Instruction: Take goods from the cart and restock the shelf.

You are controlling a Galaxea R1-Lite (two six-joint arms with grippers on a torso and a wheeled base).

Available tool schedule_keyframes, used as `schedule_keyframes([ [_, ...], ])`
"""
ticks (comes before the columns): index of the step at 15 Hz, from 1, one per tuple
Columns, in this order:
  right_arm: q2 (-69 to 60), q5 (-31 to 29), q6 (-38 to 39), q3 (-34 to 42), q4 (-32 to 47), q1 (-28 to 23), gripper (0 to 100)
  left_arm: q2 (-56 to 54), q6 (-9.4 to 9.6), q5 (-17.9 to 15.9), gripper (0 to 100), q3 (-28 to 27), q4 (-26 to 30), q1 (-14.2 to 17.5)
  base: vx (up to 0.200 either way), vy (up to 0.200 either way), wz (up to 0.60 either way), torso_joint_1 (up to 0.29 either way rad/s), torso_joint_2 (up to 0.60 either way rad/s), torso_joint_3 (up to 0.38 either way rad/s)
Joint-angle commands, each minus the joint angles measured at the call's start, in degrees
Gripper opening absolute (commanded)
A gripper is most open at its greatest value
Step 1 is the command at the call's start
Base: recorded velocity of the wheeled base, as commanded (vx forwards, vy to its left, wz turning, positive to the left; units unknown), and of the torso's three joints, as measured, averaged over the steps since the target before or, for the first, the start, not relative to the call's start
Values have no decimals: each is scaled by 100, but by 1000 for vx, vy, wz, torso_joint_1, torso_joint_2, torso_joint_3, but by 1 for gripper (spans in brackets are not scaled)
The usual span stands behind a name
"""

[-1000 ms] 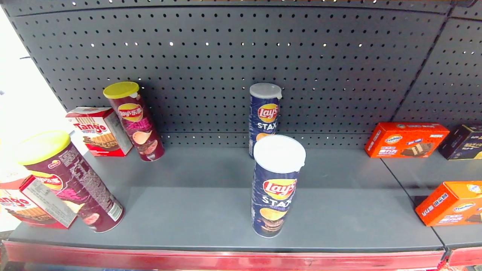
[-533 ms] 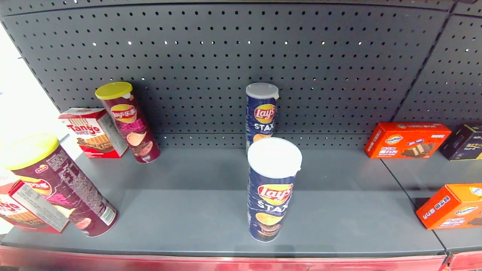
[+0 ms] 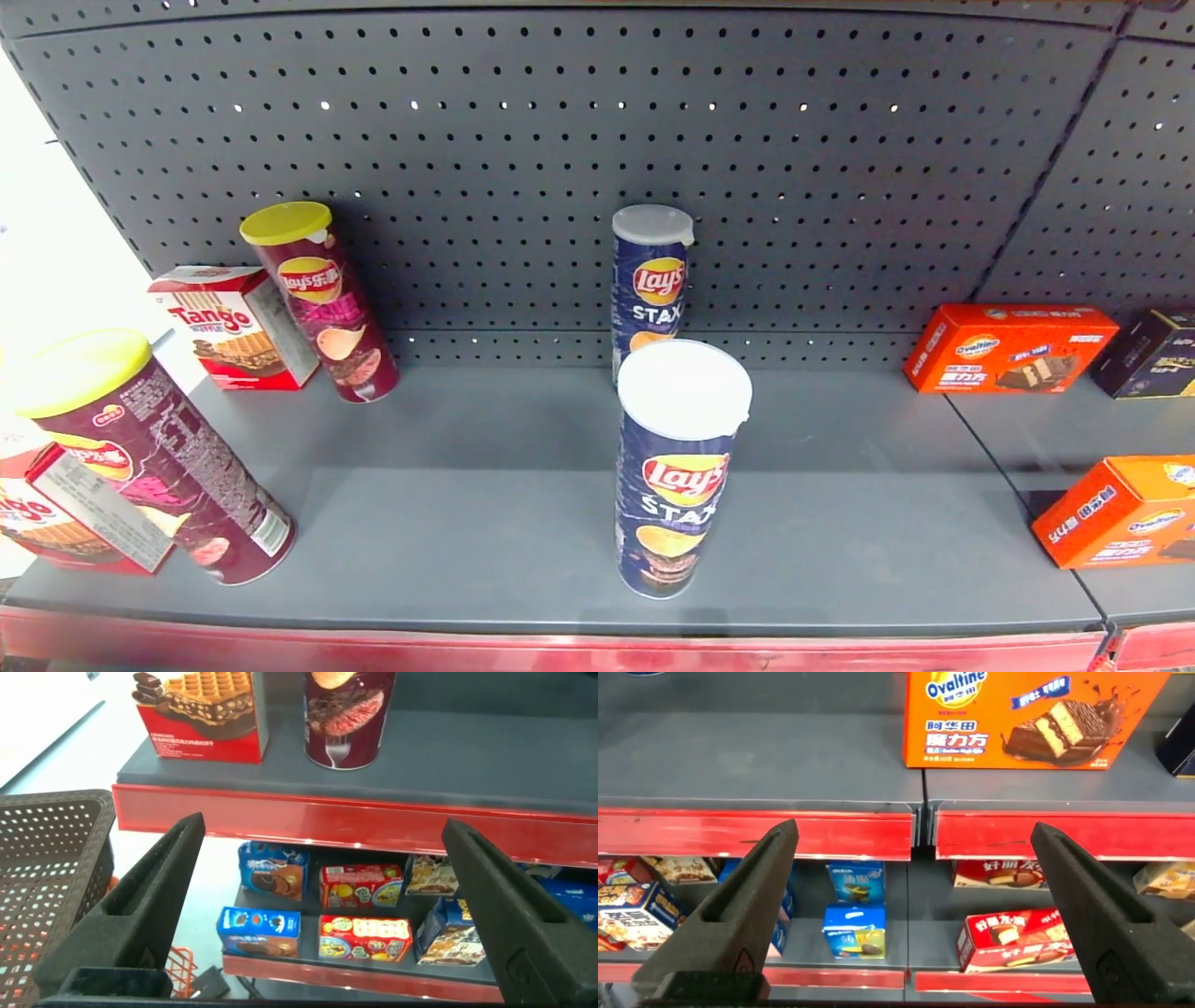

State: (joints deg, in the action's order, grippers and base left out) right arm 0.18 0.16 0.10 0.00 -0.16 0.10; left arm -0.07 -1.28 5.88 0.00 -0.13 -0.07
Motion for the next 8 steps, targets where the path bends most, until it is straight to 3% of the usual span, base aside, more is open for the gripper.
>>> schedule_keyframes([
  [1, 8, 2, -1, 0, -11, -1, 100, 7, -4, 1, 100, 0, -4, -1, 0, 0, 0, 0, 0, 0],
  [8, 8, 2, -1, 0, -2, -1, 100, 7, -4, 1, 100, 0, -4, -1, 0, 0, 0, 0, 0, 0],
])
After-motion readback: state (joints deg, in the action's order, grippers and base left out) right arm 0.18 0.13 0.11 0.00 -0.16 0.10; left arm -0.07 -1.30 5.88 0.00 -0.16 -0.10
